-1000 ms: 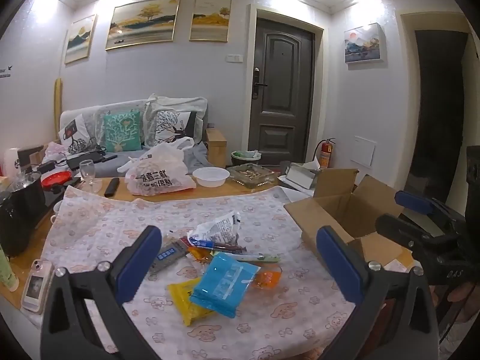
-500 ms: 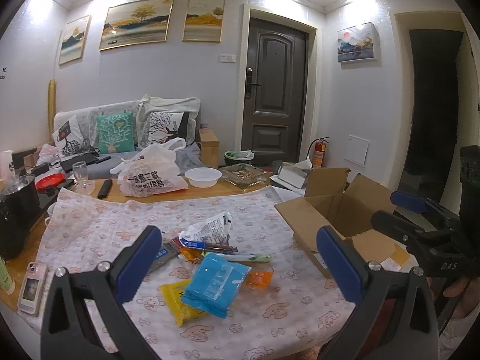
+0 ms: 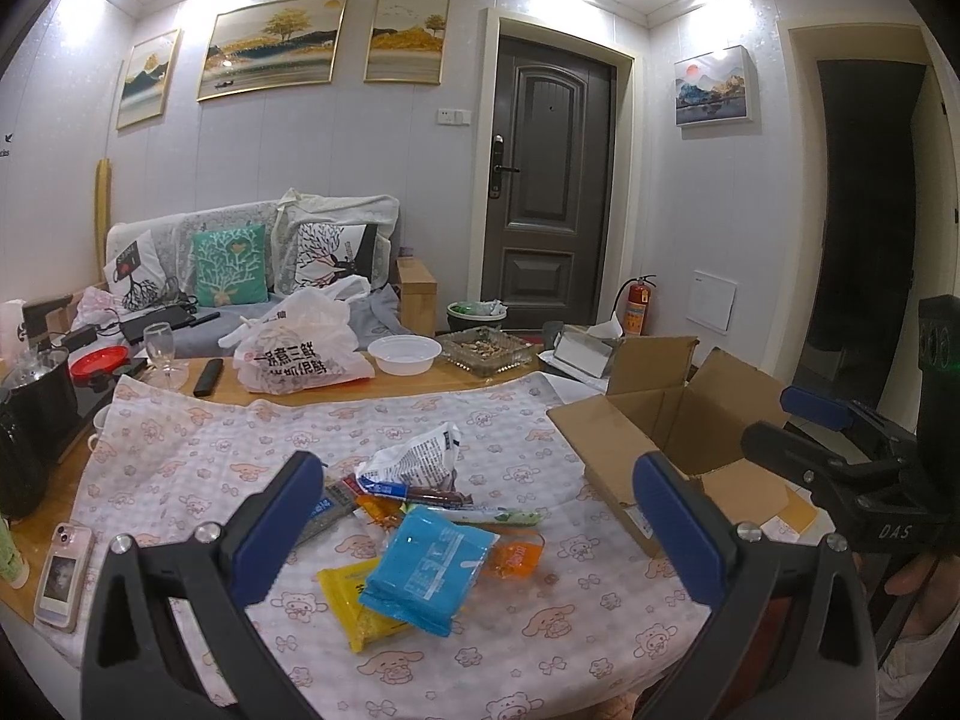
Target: Organize snacks
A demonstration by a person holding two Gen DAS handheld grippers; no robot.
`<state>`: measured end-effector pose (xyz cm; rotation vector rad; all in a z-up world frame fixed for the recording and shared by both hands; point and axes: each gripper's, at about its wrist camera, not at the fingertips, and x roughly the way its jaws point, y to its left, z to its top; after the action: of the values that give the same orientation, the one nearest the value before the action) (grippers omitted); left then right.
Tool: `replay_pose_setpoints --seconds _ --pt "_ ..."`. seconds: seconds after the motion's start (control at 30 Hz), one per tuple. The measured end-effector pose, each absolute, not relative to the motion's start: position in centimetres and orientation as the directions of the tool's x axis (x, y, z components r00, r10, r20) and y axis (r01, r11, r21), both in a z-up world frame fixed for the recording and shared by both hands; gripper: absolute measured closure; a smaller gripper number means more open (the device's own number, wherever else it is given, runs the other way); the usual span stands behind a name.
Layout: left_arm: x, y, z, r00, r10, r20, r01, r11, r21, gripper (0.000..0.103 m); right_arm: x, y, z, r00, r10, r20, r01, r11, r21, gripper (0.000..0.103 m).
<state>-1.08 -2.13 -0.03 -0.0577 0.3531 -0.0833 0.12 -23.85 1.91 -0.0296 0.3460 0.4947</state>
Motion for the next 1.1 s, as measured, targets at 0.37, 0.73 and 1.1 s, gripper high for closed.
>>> replay_pose_setpoints --seconds 0.37,0.73,1.1 --pt "-1.2 -2.3 0.0 0.936 -0.095 -0.340 0.075 0.995 -0.071 0.000 0.2 -24.0 1.9 0.822 0.462 -0.334 -0.472 0.880 0.056 0.000" --pt "-1.1 -1.7 -0.2 0.935 -0.129 -0.330 0.098 0.989 -0.108 0.000 -0.2 -23.6 1.7 0.830 0.447 -0.332 -0.464 0.885 0.033 0.000" --pt "0.2 2.6 -0.7 0.927 -0.207 -0.312 0.168 0.975 -0.149 0.000 -0.2 -19.5 0.5 0.831 0.412 -0.374 -0.448 0.894 -0.012 0.000"
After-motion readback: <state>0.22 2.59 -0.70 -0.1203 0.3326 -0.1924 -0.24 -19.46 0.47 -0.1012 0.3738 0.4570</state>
